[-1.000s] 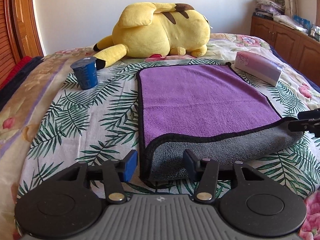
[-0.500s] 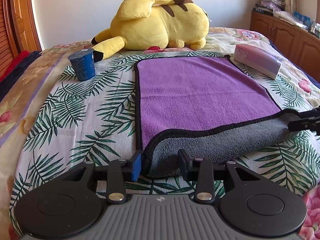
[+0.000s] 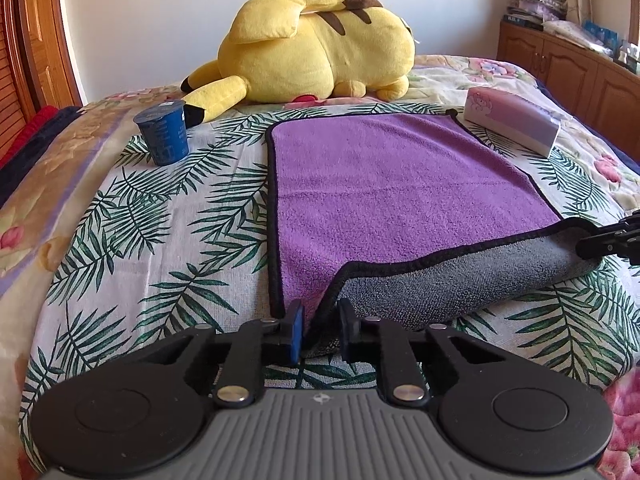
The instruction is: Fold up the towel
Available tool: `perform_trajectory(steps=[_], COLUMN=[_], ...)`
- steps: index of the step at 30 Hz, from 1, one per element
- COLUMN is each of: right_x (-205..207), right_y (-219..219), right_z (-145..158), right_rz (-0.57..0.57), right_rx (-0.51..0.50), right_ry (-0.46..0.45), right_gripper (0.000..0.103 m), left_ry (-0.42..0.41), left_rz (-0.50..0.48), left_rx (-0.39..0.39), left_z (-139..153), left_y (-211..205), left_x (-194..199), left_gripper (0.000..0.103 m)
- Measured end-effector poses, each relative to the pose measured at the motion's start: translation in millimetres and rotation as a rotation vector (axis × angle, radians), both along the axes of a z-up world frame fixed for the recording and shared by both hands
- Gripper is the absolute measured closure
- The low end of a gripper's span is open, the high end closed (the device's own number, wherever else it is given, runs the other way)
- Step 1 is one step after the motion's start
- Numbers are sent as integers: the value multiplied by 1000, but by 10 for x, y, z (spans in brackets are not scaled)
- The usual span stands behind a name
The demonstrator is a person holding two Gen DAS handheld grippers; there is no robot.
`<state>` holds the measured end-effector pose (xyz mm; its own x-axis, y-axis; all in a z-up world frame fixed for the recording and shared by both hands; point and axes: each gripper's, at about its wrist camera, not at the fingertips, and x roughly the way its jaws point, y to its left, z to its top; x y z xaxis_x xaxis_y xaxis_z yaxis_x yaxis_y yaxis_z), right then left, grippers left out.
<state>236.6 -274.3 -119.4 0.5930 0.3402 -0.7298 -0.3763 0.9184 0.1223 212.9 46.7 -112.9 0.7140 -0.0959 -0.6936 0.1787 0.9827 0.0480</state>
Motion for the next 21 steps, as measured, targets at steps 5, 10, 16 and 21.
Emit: perform_trajectory(steps=[5,10,16,21], right_x=[-1,-5,-17,-15], right_y=[-9,-29,-62,-101], right_z=[-2,28,103,147], right_rz=[4,-7,-20,-36], right_rx=[0,14,42,64], right_ry=[-6,-28,-80,-115], right_gripper=[96,98,98,98], left_ry=[-13,-44,-95,-128], left_rz=[-4,-10,-13,-16], left_rx=[-10,-24,-43,-52], left_z=[29,95,220,297], left_y=[6,5,8,10], left_x=[-11,-38,-78,-103], left_gripper=[103,103,103,103])
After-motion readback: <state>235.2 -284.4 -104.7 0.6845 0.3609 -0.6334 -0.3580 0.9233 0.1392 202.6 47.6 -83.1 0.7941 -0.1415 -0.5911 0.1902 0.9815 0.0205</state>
